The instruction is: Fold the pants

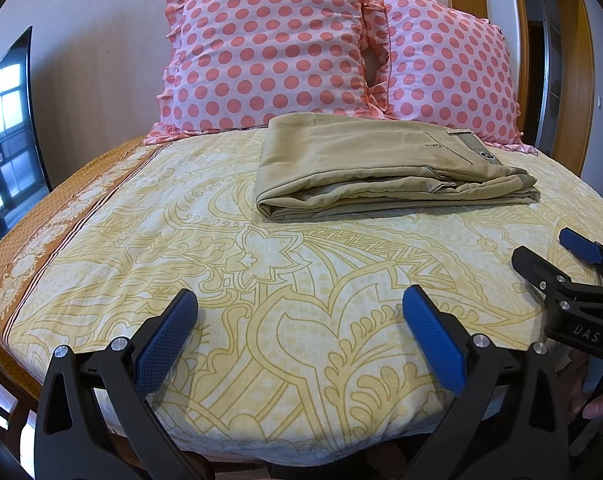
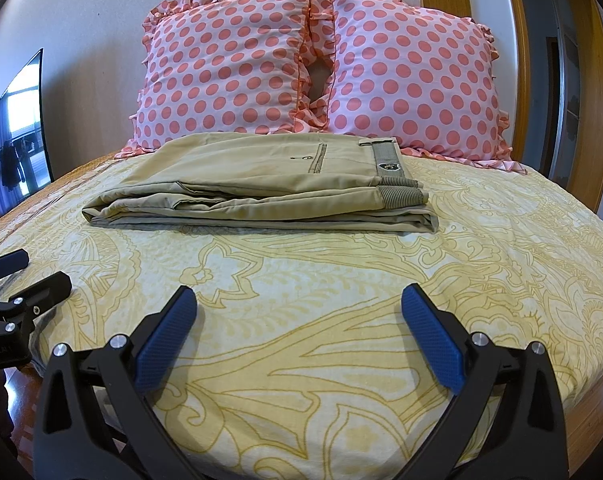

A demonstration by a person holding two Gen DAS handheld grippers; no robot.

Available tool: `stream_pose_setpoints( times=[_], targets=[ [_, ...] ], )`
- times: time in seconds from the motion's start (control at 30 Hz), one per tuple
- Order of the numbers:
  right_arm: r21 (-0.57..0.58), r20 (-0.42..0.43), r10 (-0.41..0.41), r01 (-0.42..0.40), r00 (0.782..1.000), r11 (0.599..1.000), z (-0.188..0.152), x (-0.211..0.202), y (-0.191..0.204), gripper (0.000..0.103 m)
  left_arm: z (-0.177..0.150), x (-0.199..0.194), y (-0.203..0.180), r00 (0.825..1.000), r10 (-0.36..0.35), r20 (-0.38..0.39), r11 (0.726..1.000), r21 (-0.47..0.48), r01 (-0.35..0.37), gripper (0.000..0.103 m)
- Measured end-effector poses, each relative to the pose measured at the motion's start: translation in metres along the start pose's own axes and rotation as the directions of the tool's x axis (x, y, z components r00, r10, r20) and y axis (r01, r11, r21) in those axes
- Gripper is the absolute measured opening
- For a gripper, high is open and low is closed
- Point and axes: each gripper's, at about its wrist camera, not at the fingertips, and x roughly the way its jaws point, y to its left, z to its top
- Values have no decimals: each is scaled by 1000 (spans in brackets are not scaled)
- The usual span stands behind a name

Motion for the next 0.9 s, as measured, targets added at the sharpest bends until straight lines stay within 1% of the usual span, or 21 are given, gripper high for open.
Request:
stream_pose_setpoints(
  times=[0.9],
  targets=[
    [-1,3,1,-1,1000,1000,0,0,-2,101,-1,-1,-1,1000,0,3,1000,1,0,102]
  ],
)
